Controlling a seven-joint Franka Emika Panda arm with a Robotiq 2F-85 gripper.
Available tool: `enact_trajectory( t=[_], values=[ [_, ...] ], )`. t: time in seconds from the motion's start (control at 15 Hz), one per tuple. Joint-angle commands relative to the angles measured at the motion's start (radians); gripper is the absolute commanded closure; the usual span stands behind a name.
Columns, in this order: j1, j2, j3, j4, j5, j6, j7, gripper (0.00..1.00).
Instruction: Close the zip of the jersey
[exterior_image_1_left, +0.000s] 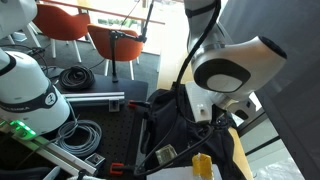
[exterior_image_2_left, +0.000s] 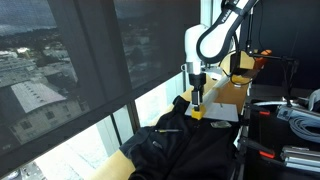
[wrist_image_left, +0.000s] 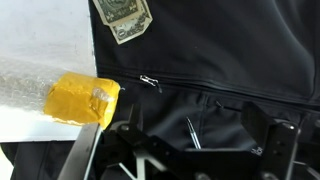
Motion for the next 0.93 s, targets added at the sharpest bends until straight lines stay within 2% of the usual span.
enact_trajectory(
  t=[0.0,0.87],
  values=[
    [0.026,0.077,-0.033,0.049,-0.065,0.027,0.053,0.0],
    [0.074,0.24,-0.07,0.133,-0.125,0.078,0.112,0.0]
  ],
)
